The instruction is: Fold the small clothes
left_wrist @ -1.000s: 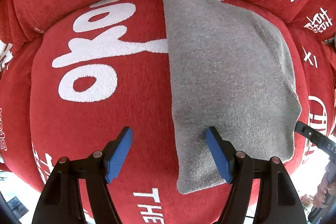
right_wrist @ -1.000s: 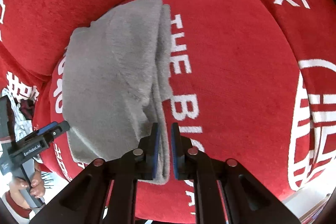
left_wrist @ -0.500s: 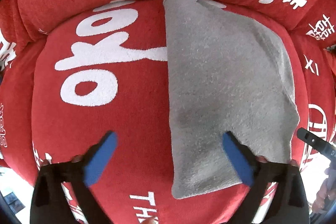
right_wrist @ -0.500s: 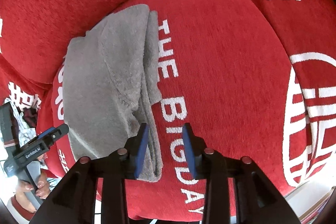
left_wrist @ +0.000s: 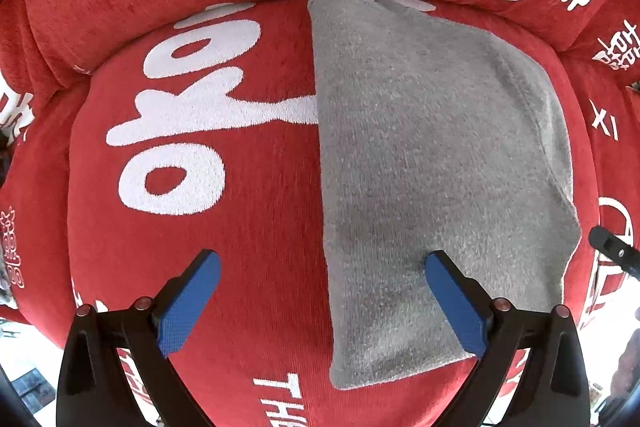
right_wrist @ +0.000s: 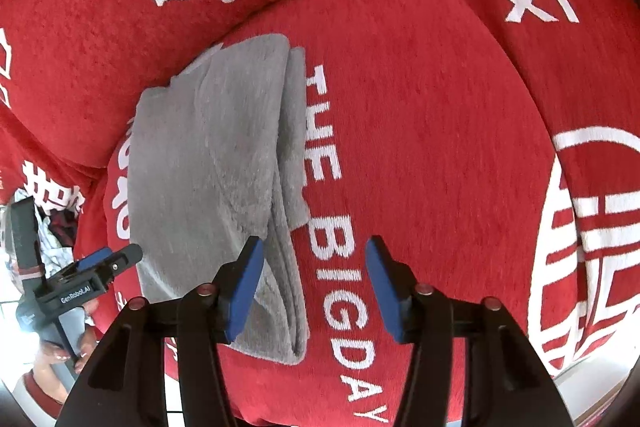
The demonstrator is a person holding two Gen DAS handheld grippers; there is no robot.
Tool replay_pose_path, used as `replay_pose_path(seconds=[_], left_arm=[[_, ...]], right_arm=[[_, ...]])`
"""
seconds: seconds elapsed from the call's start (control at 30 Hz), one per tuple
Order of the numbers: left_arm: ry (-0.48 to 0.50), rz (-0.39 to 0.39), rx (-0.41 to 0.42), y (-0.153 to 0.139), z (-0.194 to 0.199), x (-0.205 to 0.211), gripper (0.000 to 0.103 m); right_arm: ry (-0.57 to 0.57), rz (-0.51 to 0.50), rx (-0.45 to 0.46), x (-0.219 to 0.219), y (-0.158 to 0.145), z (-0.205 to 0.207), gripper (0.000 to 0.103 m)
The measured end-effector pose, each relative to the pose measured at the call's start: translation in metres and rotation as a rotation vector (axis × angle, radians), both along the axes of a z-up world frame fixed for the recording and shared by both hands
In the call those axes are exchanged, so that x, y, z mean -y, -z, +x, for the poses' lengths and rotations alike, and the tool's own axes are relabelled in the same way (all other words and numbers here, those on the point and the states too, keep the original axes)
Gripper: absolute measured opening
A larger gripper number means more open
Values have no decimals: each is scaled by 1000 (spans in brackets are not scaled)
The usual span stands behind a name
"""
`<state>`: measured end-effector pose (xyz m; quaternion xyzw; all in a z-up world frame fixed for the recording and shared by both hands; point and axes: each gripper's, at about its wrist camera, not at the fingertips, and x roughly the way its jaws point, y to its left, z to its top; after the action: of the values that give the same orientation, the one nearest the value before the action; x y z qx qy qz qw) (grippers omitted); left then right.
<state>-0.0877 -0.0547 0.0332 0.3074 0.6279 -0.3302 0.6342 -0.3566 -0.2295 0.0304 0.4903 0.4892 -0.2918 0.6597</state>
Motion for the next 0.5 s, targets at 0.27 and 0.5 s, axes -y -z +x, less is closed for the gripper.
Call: replay_pose_path(seconds=[0.27,0.5], left_arm=[[-69,-75,-69,-5,21,2,102],[-137,-106,-54,-2,52,14,102]], right_arm=[[-15,-8,19,12,-2,9,57],[5,25,98,30,7,24,57]])
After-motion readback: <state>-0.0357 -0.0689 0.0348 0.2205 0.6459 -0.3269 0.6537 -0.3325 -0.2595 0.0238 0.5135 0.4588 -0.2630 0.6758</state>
